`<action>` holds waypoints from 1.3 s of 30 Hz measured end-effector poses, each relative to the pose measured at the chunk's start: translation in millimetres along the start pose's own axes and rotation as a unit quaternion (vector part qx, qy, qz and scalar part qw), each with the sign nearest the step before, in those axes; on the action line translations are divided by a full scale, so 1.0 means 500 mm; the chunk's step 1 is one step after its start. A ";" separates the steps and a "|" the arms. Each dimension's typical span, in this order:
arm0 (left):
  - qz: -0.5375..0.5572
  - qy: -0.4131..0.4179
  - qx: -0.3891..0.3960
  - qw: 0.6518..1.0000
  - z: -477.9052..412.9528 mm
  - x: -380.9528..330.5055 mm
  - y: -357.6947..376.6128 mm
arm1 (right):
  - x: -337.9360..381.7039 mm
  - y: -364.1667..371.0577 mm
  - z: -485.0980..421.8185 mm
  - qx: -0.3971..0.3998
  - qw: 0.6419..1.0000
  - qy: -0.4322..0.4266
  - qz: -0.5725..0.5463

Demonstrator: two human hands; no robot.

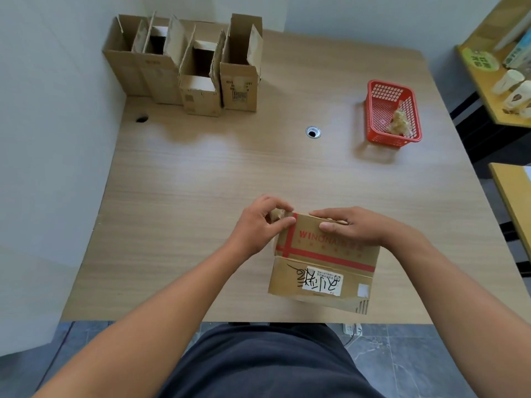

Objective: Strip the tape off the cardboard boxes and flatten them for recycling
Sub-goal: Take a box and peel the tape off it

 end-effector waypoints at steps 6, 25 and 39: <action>-0.155 0.144 -0.054 0.976 0.003 -0.026 -0.017 | 0.027 0.015 -0.013 -0.122 0.975 -0.001 0.184; -0.031 -0.107 -0.037 0.993 0.005 0.070 0.011 | 0.001 0.063 -0.006 -0.233 0.951 0.046 0.197; 0.124 -0.321 -0.068 0.936 0.062 0.103 0.031 | 0.009 0.075 0.022 -0.292 0.937 0.029 0.189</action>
Point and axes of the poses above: each hand's wrist, its own z-axis away from the middle knuckle, its own y-axis out of the palm, x = y × z, the point moved 9 cm from there along -z, towards the middle knuckle, and after that the axes turned 13 degrees about -x, right-handed, at the moved point
